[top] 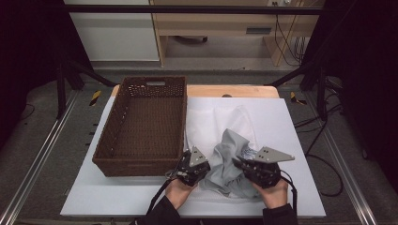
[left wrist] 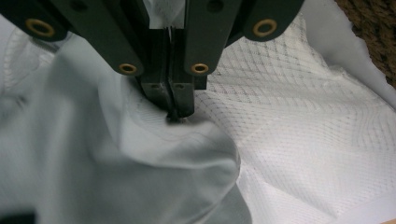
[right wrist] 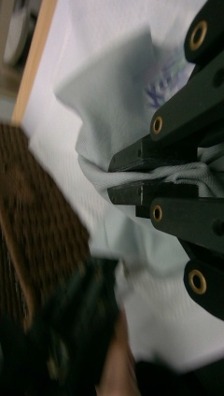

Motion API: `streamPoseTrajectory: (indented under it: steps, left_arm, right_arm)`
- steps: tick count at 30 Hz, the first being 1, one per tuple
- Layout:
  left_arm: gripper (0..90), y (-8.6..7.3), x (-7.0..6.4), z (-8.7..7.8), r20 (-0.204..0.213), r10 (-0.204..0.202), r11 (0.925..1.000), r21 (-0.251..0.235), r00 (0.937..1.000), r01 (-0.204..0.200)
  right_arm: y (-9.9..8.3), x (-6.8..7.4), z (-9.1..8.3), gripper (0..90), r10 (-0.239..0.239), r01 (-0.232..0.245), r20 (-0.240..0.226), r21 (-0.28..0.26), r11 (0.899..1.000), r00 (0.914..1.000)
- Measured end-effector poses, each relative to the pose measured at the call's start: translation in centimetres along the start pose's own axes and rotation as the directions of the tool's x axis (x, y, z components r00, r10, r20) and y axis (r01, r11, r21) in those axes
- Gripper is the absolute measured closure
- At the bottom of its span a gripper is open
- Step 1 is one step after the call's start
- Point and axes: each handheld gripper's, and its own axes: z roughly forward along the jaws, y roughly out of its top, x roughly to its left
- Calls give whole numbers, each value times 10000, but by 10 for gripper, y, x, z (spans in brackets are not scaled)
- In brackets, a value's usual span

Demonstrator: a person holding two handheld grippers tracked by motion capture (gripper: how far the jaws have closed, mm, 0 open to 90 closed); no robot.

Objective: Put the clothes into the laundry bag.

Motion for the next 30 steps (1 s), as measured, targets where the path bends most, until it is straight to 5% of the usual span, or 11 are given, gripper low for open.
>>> streamPoseTrajectory:
  steps: [3,6,11,16,18,23,26,30]
  left_arm:
    - [880,3,-1,-5,92,-10,9997,-252,10000,13]
    - [881,7,-4,-10,270,1,9987,-504,9996,13]
    - [885,12,-11,-18,387,255,9967,-777,9989,-224]
    - [884,9,-14,-12,367,472,9979,-469,9982,-454]
    - [883,6,-13,-10,352,501,9980,-399,9981,-487]
    - [881,1,-9,-7,123,573,9982,-202,9983,-571]
    - [881,1,-6,-8,116,499,9985,-217,9987,-496]
    - [881,-2,-5,-7,85,490,9987,-123,9988,-488]
  right_arm:
    - [-11,18,13,840,-355,387,-753,423,9984,9965]
    - [-19,26,32,839,-511,615,-954,1097,9921,9941]
    - [-29,26,66,838,-618,600,17,2132,9752,9981]
    - [-28,14,80,831,-399,160,1250,1865,9823,9914]
    - [-30,13,84,808,-273,24,1326,1840,9829,9908]
    - [-27,19,72,610,-419,288,722,1737,9844,9965]
    - [-17,18,47,608,-118,44,520,1408,9900,9986]
    - [0,11,13,531,166,-218,1215,417,9989,9925]
